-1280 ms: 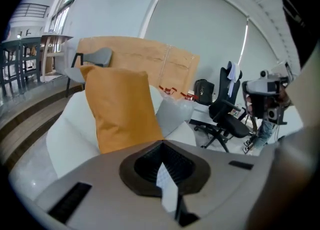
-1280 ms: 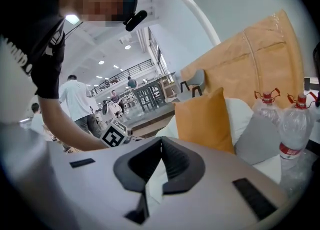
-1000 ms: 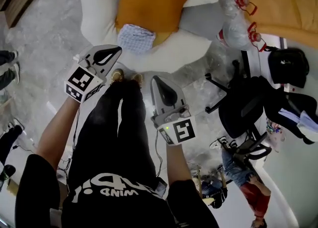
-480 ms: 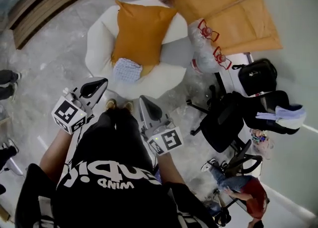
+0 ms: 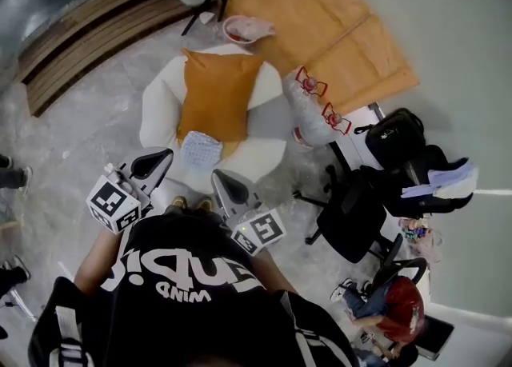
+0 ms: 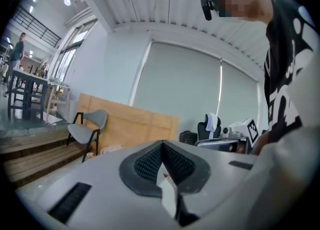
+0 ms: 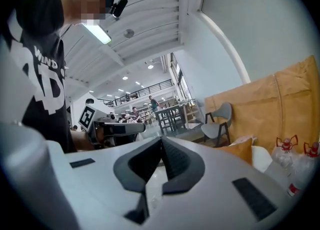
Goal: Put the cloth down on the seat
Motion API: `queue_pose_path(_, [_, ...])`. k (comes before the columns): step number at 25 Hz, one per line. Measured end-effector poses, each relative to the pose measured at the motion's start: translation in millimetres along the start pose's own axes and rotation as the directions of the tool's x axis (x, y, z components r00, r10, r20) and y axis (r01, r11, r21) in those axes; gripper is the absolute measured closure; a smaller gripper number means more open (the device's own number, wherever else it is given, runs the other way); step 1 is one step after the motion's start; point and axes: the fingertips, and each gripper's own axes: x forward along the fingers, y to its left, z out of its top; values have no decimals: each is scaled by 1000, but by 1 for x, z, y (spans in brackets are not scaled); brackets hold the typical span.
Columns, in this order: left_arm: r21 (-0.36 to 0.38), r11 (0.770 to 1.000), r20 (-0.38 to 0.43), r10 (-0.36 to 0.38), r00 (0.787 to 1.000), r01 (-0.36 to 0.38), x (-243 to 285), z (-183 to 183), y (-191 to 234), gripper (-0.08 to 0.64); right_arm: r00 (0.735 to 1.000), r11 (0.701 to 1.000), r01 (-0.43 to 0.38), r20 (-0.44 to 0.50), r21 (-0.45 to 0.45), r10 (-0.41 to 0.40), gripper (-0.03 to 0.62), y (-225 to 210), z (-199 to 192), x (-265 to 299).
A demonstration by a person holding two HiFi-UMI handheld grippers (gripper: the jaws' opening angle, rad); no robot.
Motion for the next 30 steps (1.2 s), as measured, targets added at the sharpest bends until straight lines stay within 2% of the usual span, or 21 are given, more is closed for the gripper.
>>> queue_pose_path(11, [16, 1000, 38, 17, 999, -18, -16, 22, 0, 554, 999, 997, 5, 36, -76, -2, 572, 5, 24, 2])
queue_pose_path(17, [43, 999, 44, 24, 999, -26, -23, 20, 3, 554, 999, 997, 3, 43, -78, 0, 572, 8, 24, 4])
queue_pose_path(30, [50, 998, 37, 47, 998, -49, -23, 31, 10, 554, 999, 997, -13, 32, -81, 15, 572, 4, 28, 5])
